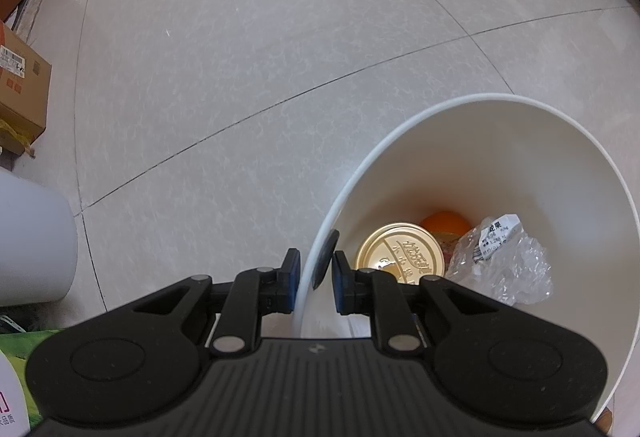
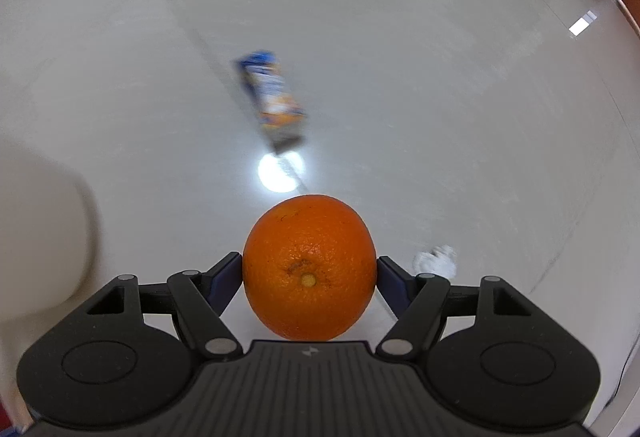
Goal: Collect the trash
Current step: 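Carry the orange over the white bin and open the right tool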
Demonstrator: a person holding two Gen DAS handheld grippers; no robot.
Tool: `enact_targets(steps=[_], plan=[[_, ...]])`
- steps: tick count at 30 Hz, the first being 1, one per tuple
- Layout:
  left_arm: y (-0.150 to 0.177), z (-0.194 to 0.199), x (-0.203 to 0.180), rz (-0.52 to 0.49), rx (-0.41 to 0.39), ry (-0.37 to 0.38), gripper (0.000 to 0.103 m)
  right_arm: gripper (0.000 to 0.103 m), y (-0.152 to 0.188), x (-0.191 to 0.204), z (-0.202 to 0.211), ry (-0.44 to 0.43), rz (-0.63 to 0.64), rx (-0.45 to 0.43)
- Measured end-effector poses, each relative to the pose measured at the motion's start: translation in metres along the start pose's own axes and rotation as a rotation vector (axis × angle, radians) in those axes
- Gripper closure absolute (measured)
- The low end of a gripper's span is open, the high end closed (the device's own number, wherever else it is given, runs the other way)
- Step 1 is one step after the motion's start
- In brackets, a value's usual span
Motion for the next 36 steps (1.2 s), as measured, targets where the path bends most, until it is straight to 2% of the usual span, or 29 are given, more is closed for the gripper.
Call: enact_targets(steps=[4,13,19,30,36], plan=[[0.001,0.000,-0.001,-0.005,-0.003,-0.001,0.088,0.026,-0.002,0.034,0.045,-0.061,0.097,-0.017],[0.001,0.000,-0.002,-0.009,-0.005,-0.007,0.088,0.026,0.001,0.095,0.138,-0.118,0.322,-0.099],[0.002,-0.001,-0.003,-0.010,-0.007,-0.009,0.088,0.026,-0.003,0.129,0.187,-0.177,0.399,-0.155],[0.003,-0.001,-0.003,-0.011,-0.008,-0.007,0.088,0.026,-0.010,0.187,0.235,-0.248,0.555,-0.228],[0.002,0.000,-0.002,-0.008,-0.006,-0.006,0.088,0.026,-0.007,0.221,0.236,-0.307,0.583,-0.234]])
Point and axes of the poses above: each gripper's, at about its wrist camera, not at the fingertips, and z roughly against the way its jaws point, x to its left, y to its underside, the point moved 1 cm from there along -z, roughly the way its jaws point, and after that the axes turned 5 degrees about y, right-handed, at the moved point
